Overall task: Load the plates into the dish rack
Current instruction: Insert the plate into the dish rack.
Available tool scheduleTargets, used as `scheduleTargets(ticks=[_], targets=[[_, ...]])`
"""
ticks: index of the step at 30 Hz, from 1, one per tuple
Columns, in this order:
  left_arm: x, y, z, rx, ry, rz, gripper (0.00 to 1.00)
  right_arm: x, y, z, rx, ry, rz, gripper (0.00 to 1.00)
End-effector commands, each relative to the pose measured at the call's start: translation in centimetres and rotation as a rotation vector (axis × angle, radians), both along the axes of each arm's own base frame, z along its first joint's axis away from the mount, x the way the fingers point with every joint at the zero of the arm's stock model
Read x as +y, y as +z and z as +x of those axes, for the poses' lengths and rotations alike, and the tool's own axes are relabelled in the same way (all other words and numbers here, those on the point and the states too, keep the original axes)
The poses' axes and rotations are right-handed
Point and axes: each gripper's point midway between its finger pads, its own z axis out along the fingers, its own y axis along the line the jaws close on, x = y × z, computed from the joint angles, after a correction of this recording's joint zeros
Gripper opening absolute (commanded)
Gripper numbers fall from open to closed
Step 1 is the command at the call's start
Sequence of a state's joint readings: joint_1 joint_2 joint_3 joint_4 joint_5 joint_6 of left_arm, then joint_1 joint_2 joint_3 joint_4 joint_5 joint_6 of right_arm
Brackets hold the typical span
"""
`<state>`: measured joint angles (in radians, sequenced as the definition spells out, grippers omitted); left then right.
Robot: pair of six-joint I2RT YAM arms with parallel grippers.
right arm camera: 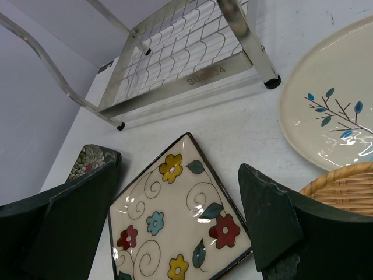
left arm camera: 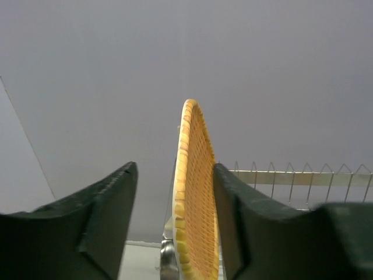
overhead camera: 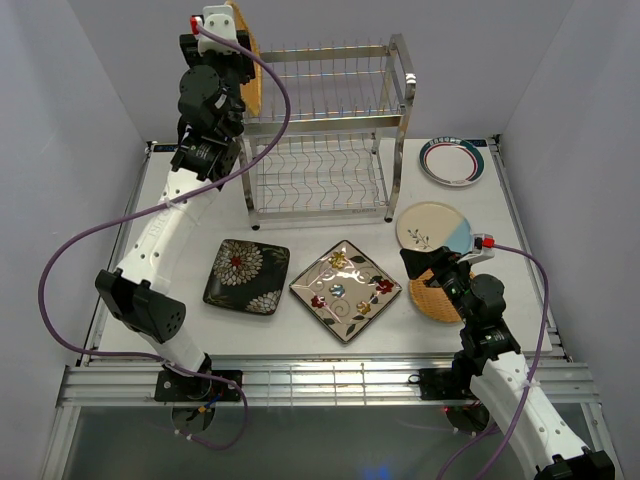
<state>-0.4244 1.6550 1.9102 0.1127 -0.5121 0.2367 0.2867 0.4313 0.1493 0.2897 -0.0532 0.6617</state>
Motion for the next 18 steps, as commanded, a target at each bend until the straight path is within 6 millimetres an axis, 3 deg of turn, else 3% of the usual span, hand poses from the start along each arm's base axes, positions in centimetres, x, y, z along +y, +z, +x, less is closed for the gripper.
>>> scheduleTargets(ticks=[1,6,7,8,9,10,12,14,15,16,17,18], targets=[[1.3,3.6,-2.6,-0.066,-0.006,-0.034,0.71,0.1,1.9,0.1,-0.065,0.005,0.007,0.9],[1.7,4.1,-4.8,-0.067,-0.038,-0.044,0.91,0.1,1.9,0.1,-0.065,0.004,0.007,0.9],[1.5,2.6,-4.6,-0.037,-0.045,-0.034,0.95,0.0,1.9,0.1,-0.065,0.002,0.006,0.9],[2.1,3.7,-6.3,-0.071,-0.057,-0.044,0.98,0.0,1.8,0.1,-0.065,0.002,0.006,0.9],[2.1,3.5,-6.9,-0.074,-0.075,-0.043,0.98,0.0,1.9,0.0,-0.068,0.001,0.007,0.9],[1.8,1.8,-7.0,-0.044,-0.091,-0.033,0.98,0.0,2.0,0.0,-0.074,0.001,0.009,0.9],[2.4,2.7,-9.5,-0.077,-0.122,-0.048,0.98,0.0,2.0,0.0,-0.076,-0.001,0.009,0.9],[2.3,0.9,-10.1,-0.033,-0.141,-0.034,0.98,-0.1,2.0,0.0,-0.074,-0.002,0.009,0.9],[2.4,1.3,-11.5,-0.041,-0.171,-0.03,0.98,-0.1,2.0,0.0,-0.073,-0.002,0.007,0.9],[2.1,0.8,-12.1,-0.025,-0.201,-0.028,0.98,0.0,1.9,0.0,-0.066,0.001,0.005,0.9],[1.5,-1.4,-12.2,0.028,-0.233,0.003,0.98,0.0,1.7,0.1,-0.057,0.001,0.002,0.9],[1.6,-1.2,-13.9,0.012,-0.268,0.01,0.98,0.0,1.8,0.1,-0.06,0.001,0.0,0.9]])
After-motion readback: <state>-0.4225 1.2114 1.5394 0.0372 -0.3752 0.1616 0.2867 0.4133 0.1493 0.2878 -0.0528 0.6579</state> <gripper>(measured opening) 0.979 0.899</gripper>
